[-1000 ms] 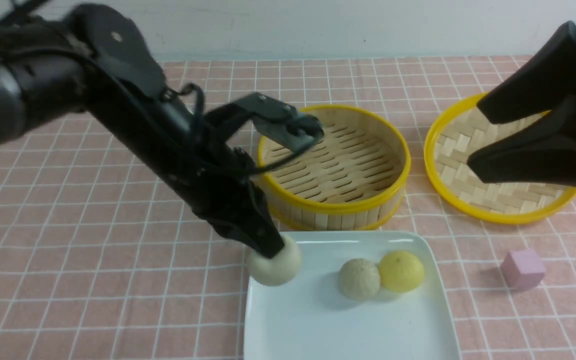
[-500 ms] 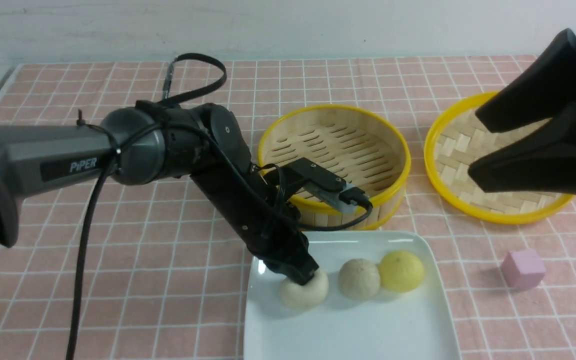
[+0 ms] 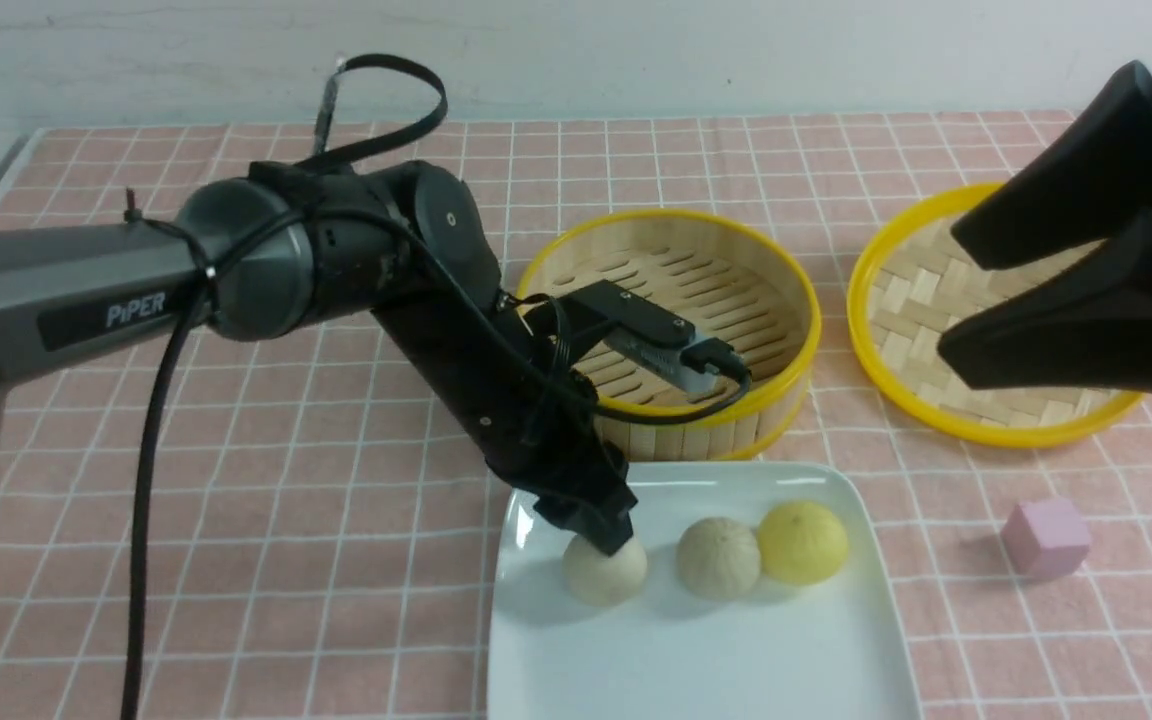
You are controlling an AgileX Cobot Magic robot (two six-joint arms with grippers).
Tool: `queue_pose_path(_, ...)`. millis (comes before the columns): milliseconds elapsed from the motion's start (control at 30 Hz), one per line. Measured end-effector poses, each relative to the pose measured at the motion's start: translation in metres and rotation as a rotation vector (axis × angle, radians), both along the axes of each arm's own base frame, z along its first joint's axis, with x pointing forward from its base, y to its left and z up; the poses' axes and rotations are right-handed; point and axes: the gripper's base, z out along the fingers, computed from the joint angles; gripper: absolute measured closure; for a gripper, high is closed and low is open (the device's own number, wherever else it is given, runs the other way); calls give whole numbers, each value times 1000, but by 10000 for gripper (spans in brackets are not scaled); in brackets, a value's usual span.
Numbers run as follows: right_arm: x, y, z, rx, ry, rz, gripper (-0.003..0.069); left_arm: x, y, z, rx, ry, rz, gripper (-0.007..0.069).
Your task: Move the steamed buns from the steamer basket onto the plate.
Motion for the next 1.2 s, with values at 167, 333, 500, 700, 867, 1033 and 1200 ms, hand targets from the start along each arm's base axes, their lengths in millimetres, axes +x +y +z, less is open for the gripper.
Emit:
queue_pose_path(167,0,0,0,-1,1,1,174,-5,8,21,26,-38,40,-11)
queue_pose_path(333,0,0,0,0,0,0,174,-11,17,50,38,-101,107,-27)
queue_pose_path(500,6,0,5,41,-63,-52,174,-19,38,96,66,-269,253,22)
queue_pose_path(700,7,-8,26,138,-226,-195,174,-36,65,154,20,-497,434,47)
queue_pose_path(867,-11,-25,48,192,-374,-306,174,-52,83,190,-49,-641,546,48)
queue_pose_path(1033,-48,-54,71,232,-498,-462,174,-63,96,209,-81,-707,634,48)
queue_pose_path(1200,-89,-81,83,282,-558,-586,174,-63,99,213,-86,-746,653,49)
